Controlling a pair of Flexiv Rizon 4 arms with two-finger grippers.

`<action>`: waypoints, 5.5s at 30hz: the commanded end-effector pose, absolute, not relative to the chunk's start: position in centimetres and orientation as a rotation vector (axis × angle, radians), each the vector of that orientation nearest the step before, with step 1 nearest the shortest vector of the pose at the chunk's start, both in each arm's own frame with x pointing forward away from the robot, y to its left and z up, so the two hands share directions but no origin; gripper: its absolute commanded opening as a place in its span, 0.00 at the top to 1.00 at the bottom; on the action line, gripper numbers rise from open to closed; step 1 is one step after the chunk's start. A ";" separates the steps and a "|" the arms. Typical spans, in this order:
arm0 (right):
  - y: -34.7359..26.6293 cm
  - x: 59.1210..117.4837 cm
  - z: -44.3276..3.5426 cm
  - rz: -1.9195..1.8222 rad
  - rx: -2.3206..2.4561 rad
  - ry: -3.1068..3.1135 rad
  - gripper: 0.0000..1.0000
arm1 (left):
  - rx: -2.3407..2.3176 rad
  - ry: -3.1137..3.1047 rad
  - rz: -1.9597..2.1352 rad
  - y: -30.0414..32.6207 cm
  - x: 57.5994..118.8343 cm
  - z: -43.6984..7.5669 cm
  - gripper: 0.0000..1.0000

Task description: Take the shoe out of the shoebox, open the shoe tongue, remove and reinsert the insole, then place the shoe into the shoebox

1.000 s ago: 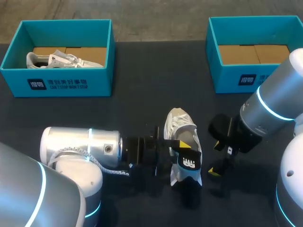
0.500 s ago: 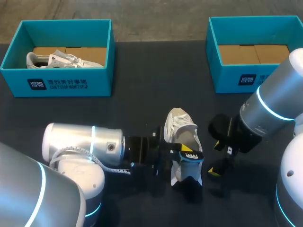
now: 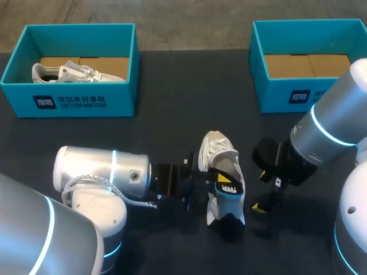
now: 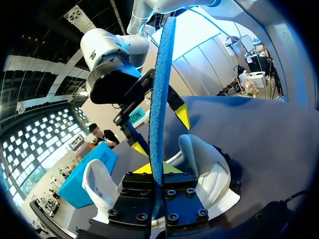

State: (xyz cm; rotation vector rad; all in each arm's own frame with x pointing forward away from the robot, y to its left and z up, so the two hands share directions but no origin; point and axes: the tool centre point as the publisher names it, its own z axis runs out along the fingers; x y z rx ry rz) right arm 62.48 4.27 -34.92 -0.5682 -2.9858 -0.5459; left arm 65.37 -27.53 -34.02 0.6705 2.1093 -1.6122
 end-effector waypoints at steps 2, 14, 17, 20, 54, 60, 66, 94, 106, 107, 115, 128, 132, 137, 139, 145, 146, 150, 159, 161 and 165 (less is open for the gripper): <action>4.2 62.4 -34.9 -0.546 -0.569 -2.988 0.00 | 0.671 2.129 -1.589 -28.2 65.9 -34.5 1.00; 4.2 62.4 -34.9 -0.546 -0.569 -2.988 0.00 | 0.687 2.125 -1.549 -28.4 66.7 -35.6 1.00; 4.2 62.4 -34.9 -0.546 -0.569 -2.988 0.00 | 0.683 2.124 -1.546 -28.4 66.9 -35.7 1.00; 4.2 62.4 -34.9 -0.546 -0.569 -2.988 0.00 | 0.676 2.123 -1.556 -28.4 66.8 -35.7 1.00; 4.2 62.4 -34.9 -0.546 -0.569 -2.988 0.00 | 0.653 2.066 -1.672 -27.8 64.0 -32.9 1.00; 4.2 62.4 -34.9 -0.546 -0.569 -2.988 0.00 | 0.689 2.056 -1.674 -28.1 64.4 -33.7 1.00; 4.2 62.4 -34.9 -0.546 -0.569 -2.988 0.00 | 0.742 2.028 -1.616 -28.3 64.8 -34.4 1.00; 4.2 62.4 -34.9 -0.546 -0.569 -2.988 0.00 | 0.716 2.027 -1.597 -27.7 65.0 -34.0 0.75; 4.2 62.4 -34.9 -0.546 -0.569 -2.988 0.00 | 0.708 2.006 -1.659 -27.1 63.5 -32.3 0.79; 4.2 62.4 -34.9 -0.546 -0.569 -2.988 0.00 | 0.711 2.005 -1.665 -27.1 63.6 -32.3 0.80; 4.2 62.4 -34.9 -0.546 -0.569 -2.988 0.00 | 0.732 2.014 -1.664 -27.7 64.2 -33.2 1.00; 4.2 62.4 -34.9 -0.546 -0.569 -2.988 0.00 | 0.765 2.035 -1.559 -28.4 65.3 -34.3 1.00; 4.2 62.4 -34.9 -0.546 -0.569 -2.988 0.00 | 0.771 2.042 -1.528 -28.3 65.8 -34.8 1.00; 4.2 62.4 -34.9 -0.546 -0.569 -2.988 0.00 | 0.772 2.035 -1.498 -28.1 66.4 -35.1 1.00; 4.2 62.4 -34.9 -0.546 -0.569 -2.988 0.00 | 0.771 2.034 -1.487 -28.0 66.5 -35.2 1.00; 4.2 62.4 -34.9 -0.546 -0.569 -2.988 0.00 | 0.766 2.033 -1.536 -28.0 65.9 -34.9 0.95; 4.2 62.4 -34.9 -0.546 -0.569 -2.988 0.00 | 0.766 2.032 -1.537 -28.0 65.7 -34.7 0.85; 4.2 62.4 -34.9 -0.546 -0.569 -2.988 0.00 | 0.775 2.020 -1.552 -27.9 65.0 -34.1 0.72; 4.2 62.4 -34.9 -0.546 -0.569 -2.988 0.00 | 0.799 1.993 -1.580 -27.9 63.8 -33.2 0.80; 4.2 62.4 -34.9 -0.546 -0.569 -2.988 0.00 | 0.803 1.994 -1.582 -27.9 63.6 -33.2 0.80; 4.2 62.4 -34.9 -0.546 -0.569 -2.988 0.00 | 0.807 1.994 -1.589 -27.9 63.6 -33.4 1.00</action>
